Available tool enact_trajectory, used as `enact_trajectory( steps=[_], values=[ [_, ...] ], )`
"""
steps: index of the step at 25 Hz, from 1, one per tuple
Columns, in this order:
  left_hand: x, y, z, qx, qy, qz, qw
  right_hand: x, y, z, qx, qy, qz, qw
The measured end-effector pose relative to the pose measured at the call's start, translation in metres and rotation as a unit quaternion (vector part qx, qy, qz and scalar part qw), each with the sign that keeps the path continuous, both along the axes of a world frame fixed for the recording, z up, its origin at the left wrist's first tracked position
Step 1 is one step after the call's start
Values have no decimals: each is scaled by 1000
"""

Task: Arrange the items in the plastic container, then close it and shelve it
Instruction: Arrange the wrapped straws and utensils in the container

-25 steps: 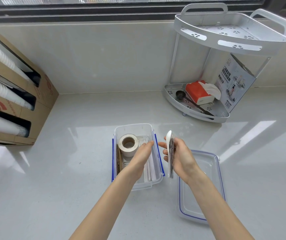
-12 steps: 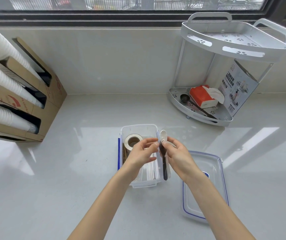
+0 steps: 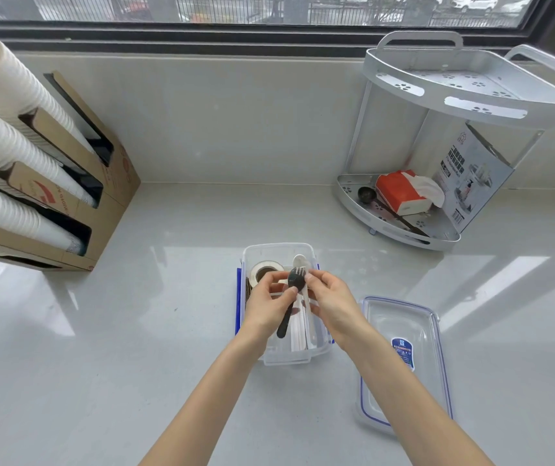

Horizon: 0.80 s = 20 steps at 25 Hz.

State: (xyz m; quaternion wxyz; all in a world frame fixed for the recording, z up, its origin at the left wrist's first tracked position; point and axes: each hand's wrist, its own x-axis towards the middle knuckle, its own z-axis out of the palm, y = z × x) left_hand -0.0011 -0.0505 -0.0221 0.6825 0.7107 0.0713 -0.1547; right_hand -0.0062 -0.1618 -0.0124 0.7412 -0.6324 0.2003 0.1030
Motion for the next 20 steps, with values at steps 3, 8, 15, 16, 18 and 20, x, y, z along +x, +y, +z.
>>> enact_trajectory(
  steps=[3, 8, 15, 16, 18, 20],
  values=[
    [2, -3, -2, 9, 10, 28, 1000, -1, -1, -3, -30, -5, 36, 999],
    [0, -9, -4, -5, 64, 25, 998, 4, -4, -7, -158, 4, 46, 986],
    [-1, -21, -3, -18, 164, -26, 986, 7, -2, -12, -316, 39, 169, 933],
    [0, -21, -2, -21, 177, -23, 984, 8, -1, -11, -324, 42, 180, 928],
    [2, -22, 0, -34, 205, -21, 978, 9, 0, -10, -333, 49, 209, 918],
    [5, -23, -1, -56, 228, -21, 972, 10, 0, -10, -331, 59, 230, 913]
  ],
)
